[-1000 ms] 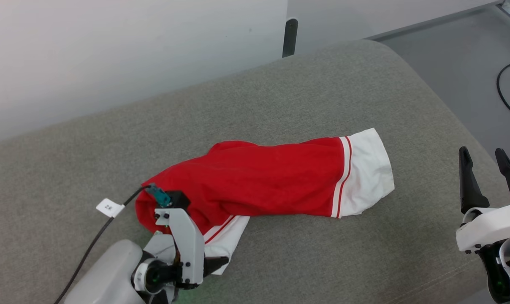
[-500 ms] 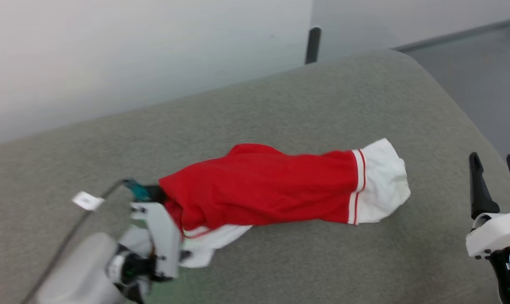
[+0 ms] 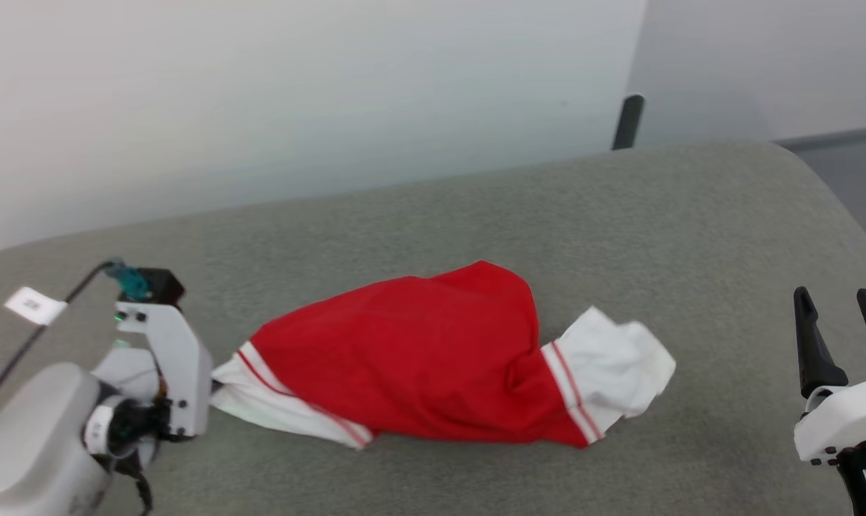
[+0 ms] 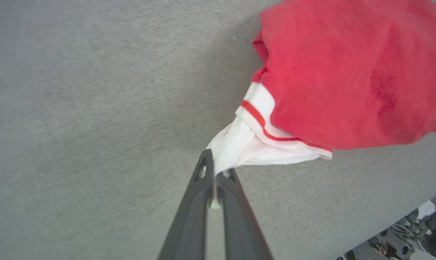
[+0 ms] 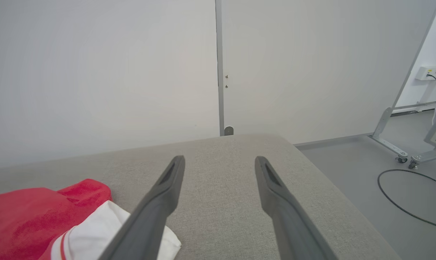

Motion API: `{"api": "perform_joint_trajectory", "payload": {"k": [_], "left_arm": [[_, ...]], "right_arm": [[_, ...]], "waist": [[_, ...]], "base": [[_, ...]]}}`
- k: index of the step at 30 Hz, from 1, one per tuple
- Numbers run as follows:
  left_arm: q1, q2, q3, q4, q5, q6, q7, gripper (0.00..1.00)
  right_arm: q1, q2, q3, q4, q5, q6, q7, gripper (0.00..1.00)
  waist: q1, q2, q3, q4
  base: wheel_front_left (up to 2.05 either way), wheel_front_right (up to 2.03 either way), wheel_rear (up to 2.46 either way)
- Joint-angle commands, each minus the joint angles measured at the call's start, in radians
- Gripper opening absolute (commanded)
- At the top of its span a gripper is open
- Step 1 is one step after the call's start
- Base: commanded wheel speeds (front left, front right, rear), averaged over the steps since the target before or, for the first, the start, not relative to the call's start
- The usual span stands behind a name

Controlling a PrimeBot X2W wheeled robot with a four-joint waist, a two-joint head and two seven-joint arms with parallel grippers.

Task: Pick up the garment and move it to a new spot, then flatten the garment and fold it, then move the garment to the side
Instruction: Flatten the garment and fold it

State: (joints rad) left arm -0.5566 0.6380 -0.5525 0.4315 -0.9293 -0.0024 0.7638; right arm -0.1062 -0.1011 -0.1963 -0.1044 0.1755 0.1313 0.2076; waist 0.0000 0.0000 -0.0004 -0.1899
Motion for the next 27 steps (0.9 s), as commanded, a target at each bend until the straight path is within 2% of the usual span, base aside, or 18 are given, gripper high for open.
{"api": "perform_joint_trajectory", "payload": {"k": [1, 7, 11, 15, 16, 19, 20, 27], "left_arm": [[-0.003, 0.013, 0.007, -0.008, 0.004, 0.011, -0.001, 0.0], [0.033, 0.089, 0.013, -0.048, 0.029, 0.033, 0.001, 0.0], [0.066, 0.087, 0.018, -0.05, 0.012, 0.048, -0.006, 0.0], [0.096, 0.058, 0.007, -0.034, 0.005, 0.046, -0.024, 0.0], [0.099, 0.046, 0.009, -0.028, -0.004, 0.043, -0.032, 0.11], [0.11, 0.021, 0.012, -0.002, -0.014, 0.038, -0.059, 0.53], [0.111, 0.011, 0.016, 0.005, -0.019, 0.036, -0.072, 1.0], [0.096, -0.016, 0.034, 0.024, -0.019, 0.017, -0.153, 1.0]], "right_arm": [[0.018, -0.002, 0.0, -0.006, 0.0, -0.001, 0.002, 1.0], [0.022, -0.003, 0.004, -0.011, 0.002, -0.001, 0.013, 1.0], [0.025, 0.0, 0.013, -0.008, 0.007, -0.001, 0.018, 1.0], [0.024, 0.001, 0.029, 0.0, 0.012, -0.001, 0.02, 1.0], [0.024, 0.0, 0.034, 0.003, 0.015, -0.001, 0.025, 1.0], [0.019, -0.01, 0.065, 0.009, 0.026, -0.001, 0.037, 1.0], [0.018, -0.011, 0.073, 0.01, 0.03, -0.001, 0.042, 1.0], [0.028, -0.041, 0.124, 0.012, 0.064, -0.001, 0.095, 1.0]], "waist": [[0.0, 0.0, -0.027, 0.041], [0.0, 0.0, -0.033, 0.072], [0.0, 0.0, -0.033, 0.083], [0.0, 0.0, -0.032, 0.088], [0.0, 0.0, -0.032, 0.089], [0.0, 0.0, -0.034, 0.09], [0.0, 0.0, -0.036, 0.091], [0.0, 0.0, -0.051, 0.127]], "base": [[0.0, 0.0, 0.0], [0.0, 0.0, 0.0], [0.0, 0.0, 0.0], [0.0, 0.0, 0.0], [0.0, 0.0, 0.0], [0.0, 0.0, 0.0], [0.0, 0.0, 0.0], [0.0, 0.0, 0.0]]}}
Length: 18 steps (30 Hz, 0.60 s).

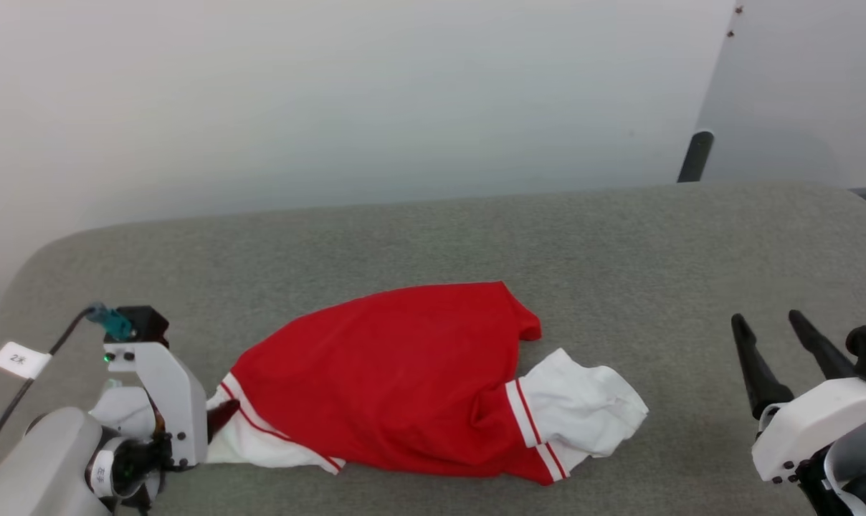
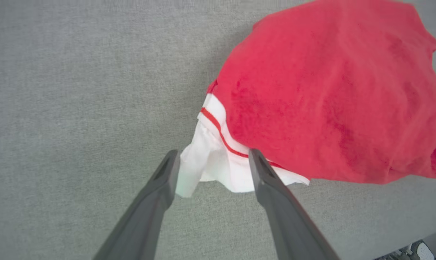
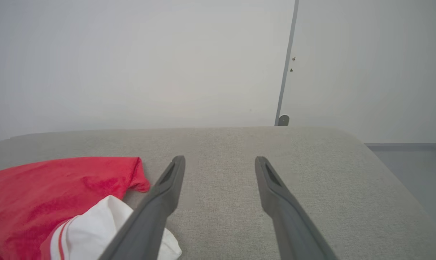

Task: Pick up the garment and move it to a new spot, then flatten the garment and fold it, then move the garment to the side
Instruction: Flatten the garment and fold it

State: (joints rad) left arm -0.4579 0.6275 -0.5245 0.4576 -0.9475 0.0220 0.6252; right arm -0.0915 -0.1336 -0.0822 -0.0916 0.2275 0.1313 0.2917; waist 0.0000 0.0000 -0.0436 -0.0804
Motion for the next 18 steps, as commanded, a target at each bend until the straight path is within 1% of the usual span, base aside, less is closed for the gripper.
{"api": "perform_joint_trajectory", "payload": {"k": [1, 5, 9, 10, 12, 18], "left_arm": [[-0.002, -0.006, 0.011, -0.006, -0.001, -0.006, -0.026, 1.0], [0.01, -0.002, 0.038, -0.035, 0.008, 0.0, -0.106, 1.0], [0.033, 0.002, 0.068, -0.09, 0.041, 0.001, -0.24, 1.0], [0.033, 0.002, 0.068, -0.09, 0.041, 0.001, -0.24, 1.0], [0.05, 0.004, 0.078, -0.119, 0.058, -0.006, -0.308, 1.0], [0.125, -0.003, 0.127, -0.196, 0.082, 0.007, -0.497, 1.0]], "right_arm": [[0.016, -0.014, 0.017, -0.001, 0.016, -0.001, 0.021, 1.0], [0.021, -0.043, 0.047, -0.001, 0.054, -0.001, 0.074, 1.0], [0.033, -0.063, 0.073, 0.006, 0.092, -0.001, 0.135, 1.0], [0.033, -0.063, 0.073, 0.006, 0.092, -0.001, 0.135, 1.0], [0.041, -0.071, 0.083, 0.013, 0.111, -0.001, 0.176, 1.0], [0.032, -0.098, 0.115, 0.035, 0.173, -0.001, 0.288, 1.0]], "waist": [[0.0, 0.0, -0.01, 0.026], [0.0, 0.0, -0.014, 0.065], [0.0, 0.0, -0.013, 0.113], [0.0, 0.0, -0.013, 0.113], [0.0, 0.0, -0.009, 0.139], [0.0, 0.0, 0.011, 0.216]], "base": [[0.0, 0.0, 0.0], [0.0, 0.0, 0.0], [0.0, 0.0, 0.0], [0.0, 0.0, 0.0], [0.0, 0.0, 0.0], [0.0, 0.0, 0.0]]}}
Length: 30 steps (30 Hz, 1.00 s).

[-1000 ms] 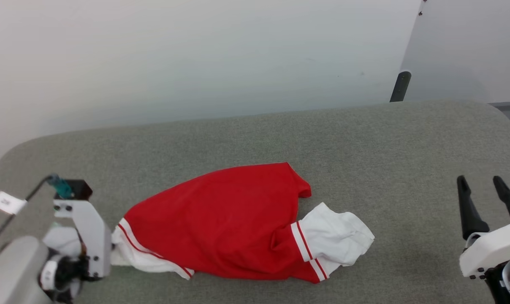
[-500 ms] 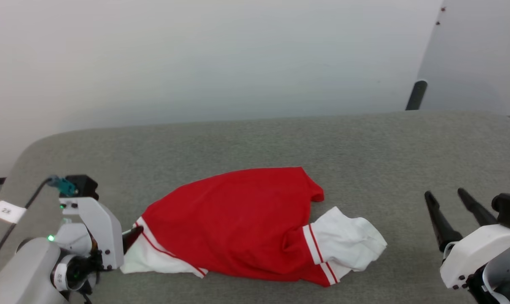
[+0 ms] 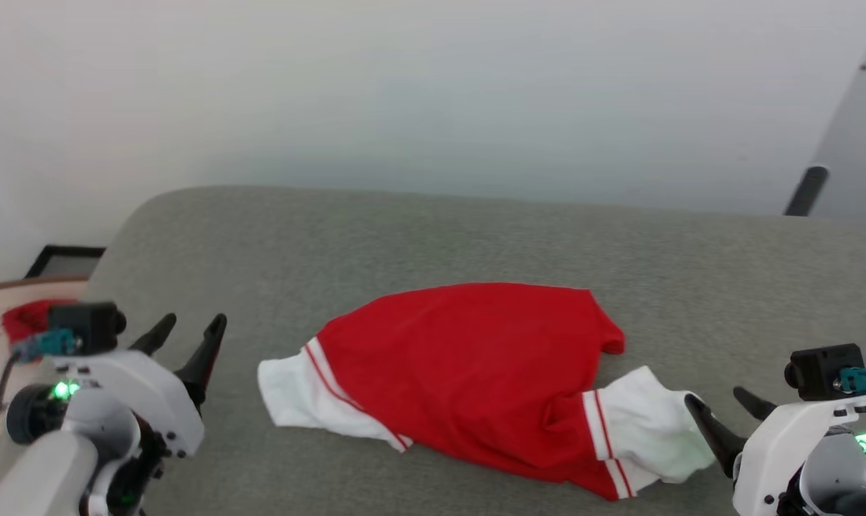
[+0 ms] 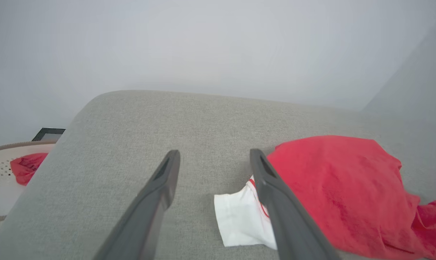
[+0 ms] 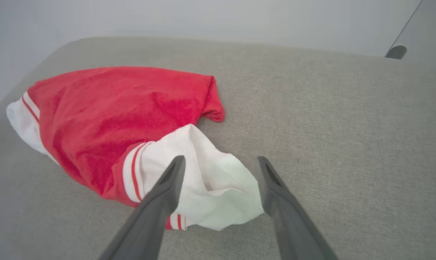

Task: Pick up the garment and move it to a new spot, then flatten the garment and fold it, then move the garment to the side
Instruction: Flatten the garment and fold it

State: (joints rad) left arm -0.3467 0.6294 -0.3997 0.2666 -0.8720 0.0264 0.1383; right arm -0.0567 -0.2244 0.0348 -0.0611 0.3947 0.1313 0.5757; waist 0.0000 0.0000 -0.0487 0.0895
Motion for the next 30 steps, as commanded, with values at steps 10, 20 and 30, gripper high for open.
{"api": "perform_joint_trajectory", "payload": {"k": [10, 20, 30], "left_arm": [[0.137, -0.043, 0.052, -0.071, 0.046, 0.042, -0.263, 1.0], [0.187, -0.118, 0.071, -0.043, 0.009, 0.034, -0.352, 1.0], [0.156, -0.139, 0.06, -0.02, 0.003, 0.009, -0.362, 1.0]], "right_arm": [[-0.054, -0.039, 0.031, 0.08, 0.057, -0.001, 0.124, 1.0], [-0.132, -0.054, 0.03, 0.192, 0.074, -0.001, 0.12, 0.0], [-0.278, -0.07, -0.093, 0.261, 0.025, -0.001, 0.015, 0.0]], "waist": [[0.0, 0.0, 0.076, 0.135], [0.0, 0.0, 0.118, 0.17], [0.0, 0.0, 0.142, 0.176]], "base": [[0.0, 0.0, 0.0], [0.0, 0.0, 0.0], [0.0, 0.0, 0.0]]}}
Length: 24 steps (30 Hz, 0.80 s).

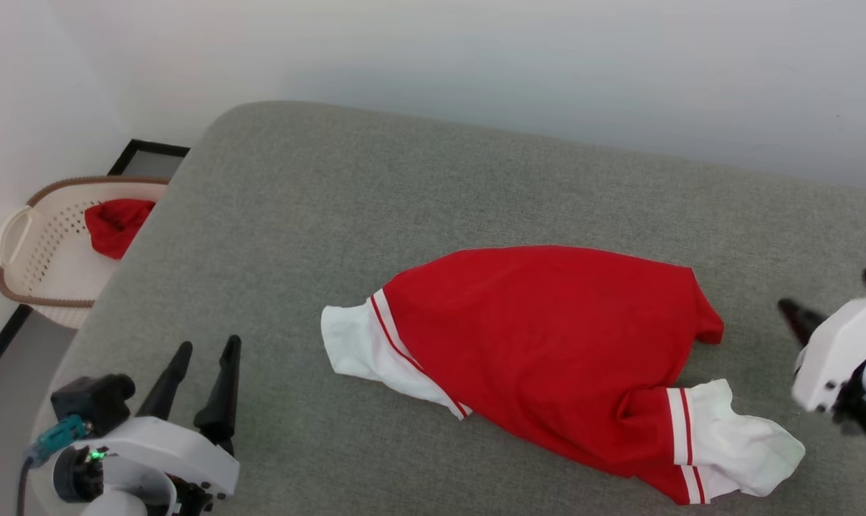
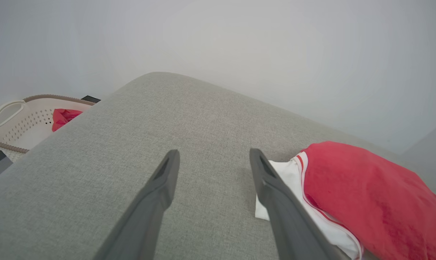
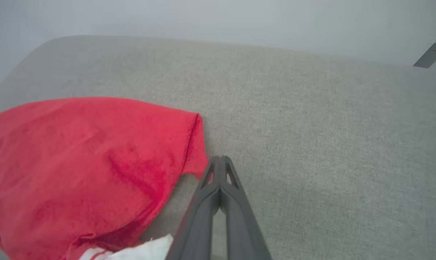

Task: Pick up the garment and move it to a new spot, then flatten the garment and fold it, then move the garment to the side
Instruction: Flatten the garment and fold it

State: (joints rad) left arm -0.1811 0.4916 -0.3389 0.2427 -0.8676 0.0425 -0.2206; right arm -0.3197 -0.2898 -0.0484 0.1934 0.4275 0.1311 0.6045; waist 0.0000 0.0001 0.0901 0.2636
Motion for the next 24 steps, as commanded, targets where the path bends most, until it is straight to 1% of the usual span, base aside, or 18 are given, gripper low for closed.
{"api": "perform_joint_trajectory", "payload": {"k": [1, 3, 5, 9, 12, 13, 14, 15, 16, 19, 24], "left_arm": [[-0.013, -0.005, -0.004, 0.006, -0.002, -0.009, -0.003, 1.0], [-0.021, -0.007, -0.008, 0.012, 0.0, -0.015, -0.003, 1.0], [-0.025, -0.01, -0.015, 0.017, 0.004, -0.018, -0.004, 1.0], [-0.033, -0.013, -0.023, 0.023, 0.01, -0.024, -0.007, 1.0], [-0.028, -0.012, -0.024, 0.03, 0.014, -0.023, -0.01, 1.0], [-0.025, -0.01, -0.024, 0.032, 0.018, -0.022, -0.012, 1.0], [-0.02, -0.01, -0.024, 0.034, 0.017, -0.021, -0.012, 1.0], [-0.014, -0.01, -0.023, 0.038, 0.017, -0.019, -0.014, 1.0], [-0.01, -0.008, -0.022, 0.04, 0.019, -0.017, -0.016, 1.0], [0.004, -0.004, -0.018, 0.047, 0.02, -0.014, -0.019, 1.0], [0.023, 0.006, -0.014, 0.042, 0.021, -0.008, -0.021, 1.0]], "right_arm": [[-0.032, -0.007, -0.024, 0.02, -0.011, -0.001, -0.027, 0.0], [-0.062, -0.012, -0.048, 0.054, -0.028, -0.001, -0.051, 0.0], [-0.083, -0.013, -0.054, 0.089, -0.037, -0.001, -0.053, 0.0], [-0.11, -0.037, -0.028, 0.118, -0.024, -0.001, -0.045, 0.0], [-0.098, -0.043, 0.0, 0.108, -0.006, -0.001, -0.041, 0.0], [-0.089, -0.048, 0.015, 0.1, 0.001, -0.001, -0.036, 0.3], [-0.078, -0.055, 0.026, 0.09, 0.008, -0.001, -0.035, 0.48], [-0.067, -0.058, 0.036, 0.078, 0.016, -0.001, -0.033, 0.94], [-0.054, -0.058, 0.051, 0.063, 0.026, -0.001, -0.025, 1.0], [-0.013, -0.056, 0.082, 0.007, 0.057, -0.001, 0.006, 1.0], [0.076, -0.055, 0.107, -0.103, 0.097, -0.001, 0.088, 1.0]], "waist": [[0.0, -0.0001, 0.006, 0.004], [0.0, -0.0001, 0.01, 0.007], [0.0, -0.0001, 0.013, 0.011], [0.0, -0.0001, 0.011, 0.016], [0.0, -0.0001, 0.003, 0.015], [0.0, -0.0001, -0.002, 0.013], [0.0, -0.0001, -0.007, 0.01], [0.0, -0.0001, -0.014, 0.006], [0.0, -0.0001, -0.022, 0.002], [0.0, -0.0001, -0.045, -0.011], [0.0, -0.0001, -0.075, -0.03]], "base": [[0.0, 0.0, 0.0], [0.0, 0.0, 0.0], [0.0, 0.0, 0.0], [0.0, 0.0, 0.0], [0.0, 0.0, 0.0], [0.0, 0.0, 0.0], [0.0, 0.0, 0.0], [0.0, 0.0, 0.0], [0.0, 0.0, 0.0], [0.0, 0.0, 0.0], [0.0, 0.0, 0.0]]}}
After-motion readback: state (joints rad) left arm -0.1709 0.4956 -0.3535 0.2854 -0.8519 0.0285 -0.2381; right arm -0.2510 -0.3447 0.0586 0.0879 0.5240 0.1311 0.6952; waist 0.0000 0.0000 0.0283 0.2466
